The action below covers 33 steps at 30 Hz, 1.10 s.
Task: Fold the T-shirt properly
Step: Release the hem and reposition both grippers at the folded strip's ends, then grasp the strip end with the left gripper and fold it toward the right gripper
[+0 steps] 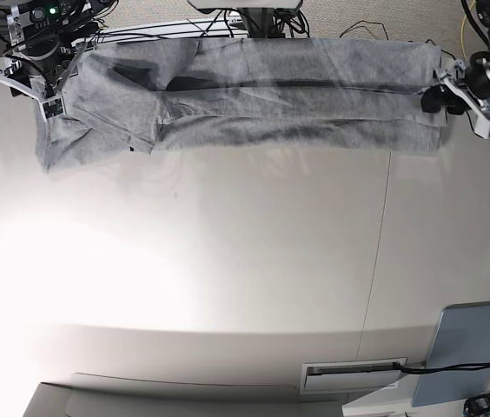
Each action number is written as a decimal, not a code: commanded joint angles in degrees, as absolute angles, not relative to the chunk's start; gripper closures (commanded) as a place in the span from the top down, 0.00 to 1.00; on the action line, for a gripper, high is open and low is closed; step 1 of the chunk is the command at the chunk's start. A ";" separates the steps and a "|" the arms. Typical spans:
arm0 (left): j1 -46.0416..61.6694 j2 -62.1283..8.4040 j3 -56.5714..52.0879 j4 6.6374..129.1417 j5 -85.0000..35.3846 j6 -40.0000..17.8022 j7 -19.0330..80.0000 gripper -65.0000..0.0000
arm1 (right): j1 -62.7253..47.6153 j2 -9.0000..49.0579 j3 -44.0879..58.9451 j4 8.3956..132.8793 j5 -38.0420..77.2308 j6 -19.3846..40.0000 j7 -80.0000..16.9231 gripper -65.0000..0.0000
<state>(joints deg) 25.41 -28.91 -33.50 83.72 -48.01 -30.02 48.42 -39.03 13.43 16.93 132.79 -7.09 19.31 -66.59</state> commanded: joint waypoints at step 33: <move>25.85 -31.53 -34.37 104.53 -50.94 -29.28 60.31 0.00 | -37.87 13.98 17.37 133.84 -7.77 18.98 -62.15 0.38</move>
